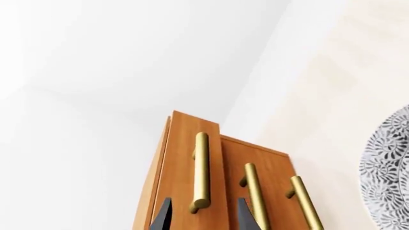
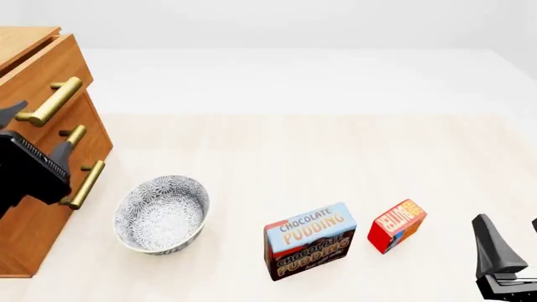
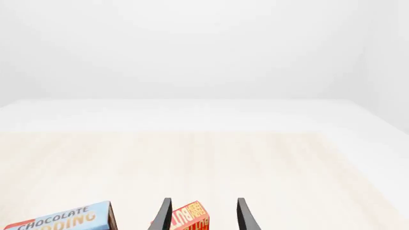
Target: Put the butter at the back in the top drawer of the cabinet and close it.
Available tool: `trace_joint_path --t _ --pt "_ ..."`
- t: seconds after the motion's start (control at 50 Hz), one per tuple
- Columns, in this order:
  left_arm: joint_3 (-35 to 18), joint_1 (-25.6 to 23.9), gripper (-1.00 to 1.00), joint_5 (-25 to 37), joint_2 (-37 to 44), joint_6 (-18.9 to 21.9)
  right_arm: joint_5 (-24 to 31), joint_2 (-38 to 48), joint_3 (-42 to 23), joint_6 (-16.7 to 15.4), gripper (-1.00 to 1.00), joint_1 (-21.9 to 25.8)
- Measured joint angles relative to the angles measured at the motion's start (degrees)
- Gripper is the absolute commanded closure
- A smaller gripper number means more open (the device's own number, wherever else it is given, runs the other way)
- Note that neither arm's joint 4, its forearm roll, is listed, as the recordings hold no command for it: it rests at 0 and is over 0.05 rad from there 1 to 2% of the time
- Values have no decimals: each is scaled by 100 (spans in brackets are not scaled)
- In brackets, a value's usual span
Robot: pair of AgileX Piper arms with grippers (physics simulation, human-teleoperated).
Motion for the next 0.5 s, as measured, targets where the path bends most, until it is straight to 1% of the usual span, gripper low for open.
trace_joint_path --t 0.5 --pt "-168 203 -100 -441 673 153 0 0 0 0 -100 0"
